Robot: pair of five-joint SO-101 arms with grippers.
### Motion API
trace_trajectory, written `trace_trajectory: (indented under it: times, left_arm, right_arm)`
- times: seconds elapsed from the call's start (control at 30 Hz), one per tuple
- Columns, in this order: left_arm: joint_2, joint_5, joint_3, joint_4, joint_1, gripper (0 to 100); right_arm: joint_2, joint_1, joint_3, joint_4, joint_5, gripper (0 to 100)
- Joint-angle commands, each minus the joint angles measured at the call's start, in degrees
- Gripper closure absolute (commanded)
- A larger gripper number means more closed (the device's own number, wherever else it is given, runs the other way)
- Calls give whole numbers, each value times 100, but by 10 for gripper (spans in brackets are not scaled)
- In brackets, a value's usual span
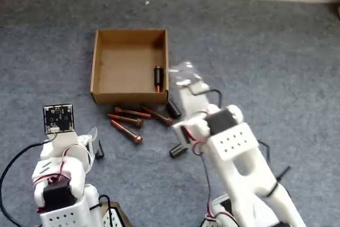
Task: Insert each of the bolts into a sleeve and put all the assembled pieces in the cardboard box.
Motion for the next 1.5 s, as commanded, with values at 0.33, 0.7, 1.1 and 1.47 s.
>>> trace_trajectory:
  times: [0.33, 0.7, 1.1, 1.47]
  left_arm:
    - [2141, -1257, -2378, 387, 1534, 745]
    - [5552, -4765, -3855, 422, 2193, 740]
    - [7811, -6259, -4505, 149, 2879, 740]
    - [9613, -6259, -5358, -114, 3336, 744]
  right_arm:
    - [-1130, 1042, 1921, -2141, -633, 993]
    - [-1103, 1815, 2273, -2747, -993, 993]
    - [-1103, 1815, 2281, -2747, -993, 993]
    - [-1130, 1842, 2281, -2747, -967, 993]
